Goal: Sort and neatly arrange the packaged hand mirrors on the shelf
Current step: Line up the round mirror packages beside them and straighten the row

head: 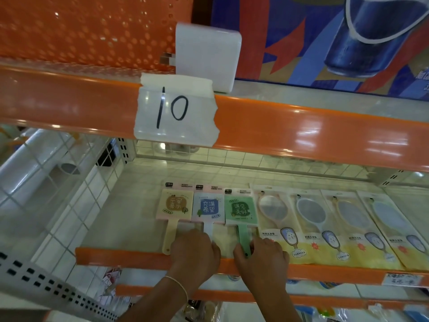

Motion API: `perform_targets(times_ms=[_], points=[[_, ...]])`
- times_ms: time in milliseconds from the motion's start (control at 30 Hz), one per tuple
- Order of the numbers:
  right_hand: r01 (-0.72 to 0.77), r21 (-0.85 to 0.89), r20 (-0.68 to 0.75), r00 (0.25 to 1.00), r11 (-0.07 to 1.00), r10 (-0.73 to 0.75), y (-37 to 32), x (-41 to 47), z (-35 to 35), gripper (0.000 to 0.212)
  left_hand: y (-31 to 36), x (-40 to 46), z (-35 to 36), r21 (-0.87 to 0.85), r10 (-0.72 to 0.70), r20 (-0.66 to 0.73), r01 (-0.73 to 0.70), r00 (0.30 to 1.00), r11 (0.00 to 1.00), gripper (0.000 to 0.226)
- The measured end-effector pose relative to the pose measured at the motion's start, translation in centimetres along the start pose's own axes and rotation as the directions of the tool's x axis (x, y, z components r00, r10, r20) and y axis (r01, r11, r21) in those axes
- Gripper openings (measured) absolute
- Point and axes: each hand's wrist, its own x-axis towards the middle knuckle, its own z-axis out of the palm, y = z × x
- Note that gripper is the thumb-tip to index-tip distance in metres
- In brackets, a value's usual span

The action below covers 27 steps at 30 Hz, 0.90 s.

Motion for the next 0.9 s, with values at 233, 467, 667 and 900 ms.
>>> perform_targets(times_ms=[233, 467, 667, 900], points=[[0.002, 0.008, 0.016, 1.0, 1.0, -0.002, -0.09, 0.38, 0.39, 0.041, 0.07, -0.33, 0.25, -0.011, -0.013, -0.034, 0.012, 0.999, 1.0, 0.044], [-0.002, 0.033, 0.003, 1.0, 0.999, 0.002, 0.27, 0.31, 0.29, 0.043, 0.27, -0.41, 0.08, -0.028, -0.022, -0.066, 0.02, 0.998, 0.999, 0.038], [0.014, -0.007, 0.035, 0.999, 1.0, -0.013, 0.01, 0.22, 0.34, 0.043, 0.21, 0.0, -0.3, -0.011, -0.004, -0.006, 0.004, 1.0, 1.0, 0.036], [0.018, 0.014, 0.035, 0.999, 1.0, -0.018, -0.11, 0.31, 0.23, 0.039, 0.16, 0.0, -0.17, -0.019, -0.001, 0.006, 0.001, 1.0, 1.0, 0.035]])
